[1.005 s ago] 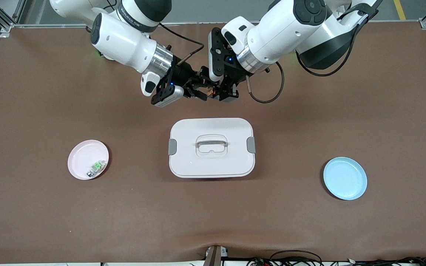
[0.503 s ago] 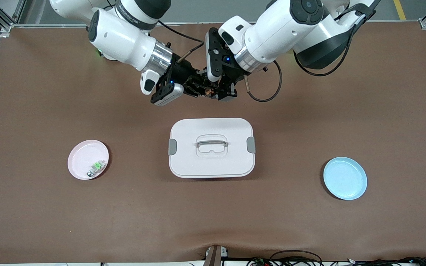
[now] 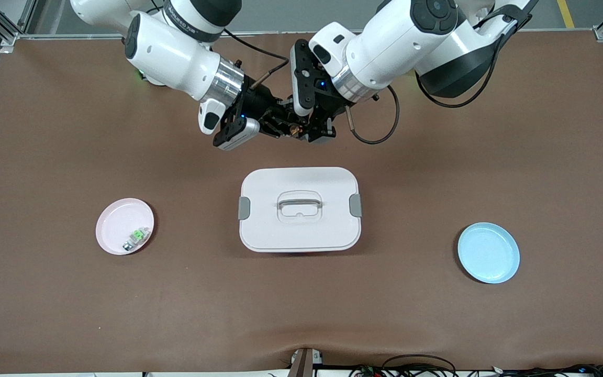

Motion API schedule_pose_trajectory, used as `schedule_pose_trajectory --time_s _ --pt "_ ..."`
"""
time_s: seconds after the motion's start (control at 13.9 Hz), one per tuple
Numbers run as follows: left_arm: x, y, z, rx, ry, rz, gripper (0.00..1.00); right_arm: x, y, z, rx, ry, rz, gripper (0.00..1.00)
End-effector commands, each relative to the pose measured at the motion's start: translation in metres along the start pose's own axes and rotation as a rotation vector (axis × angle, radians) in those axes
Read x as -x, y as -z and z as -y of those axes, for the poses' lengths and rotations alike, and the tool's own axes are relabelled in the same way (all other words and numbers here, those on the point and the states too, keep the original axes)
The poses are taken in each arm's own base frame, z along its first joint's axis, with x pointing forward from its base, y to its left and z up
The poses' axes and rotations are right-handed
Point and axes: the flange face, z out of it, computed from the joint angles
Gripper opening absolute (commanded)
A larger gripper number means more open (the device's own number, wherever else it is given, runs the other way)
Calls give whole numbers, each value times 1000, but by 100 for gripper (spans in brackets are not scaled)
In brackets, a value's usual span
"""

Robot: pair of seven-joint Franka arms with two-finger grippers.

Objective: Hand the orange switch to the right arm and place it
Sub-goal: 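Close the right gripper on the switch and open the left gripper, then carry the switch to the white plate while the left gripper withdraws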

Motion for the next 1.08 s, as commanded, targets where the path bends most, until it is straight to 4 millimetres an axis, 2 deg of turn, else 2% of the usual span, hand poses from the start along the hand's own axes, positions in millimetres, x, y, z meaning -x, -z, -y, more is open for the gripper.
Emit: schedule_pose_trajectory --time_s 0.0,0.36,0.57,0.72,0.86,1.01 --pt "0 1 3 -8 33 3 100 2 3 10 -26 -11 4 0" --pt "2 5 4 -7 54 3 100 1 3 11 -27 -17 3 0" --pt "9 13 7 -10 63 24 100 -4 -1 5 -12 72 0 0" --pt "17 25 12 -23 79 35 100 -7 -4 -1 0 168 13 0" --pt "29 31 20 -14 99 59 100 -12 -17 -16 25 245 36 0" --pt "39 39 24 -10 120 79 100 -19 -21 -29 55 315 48 0"
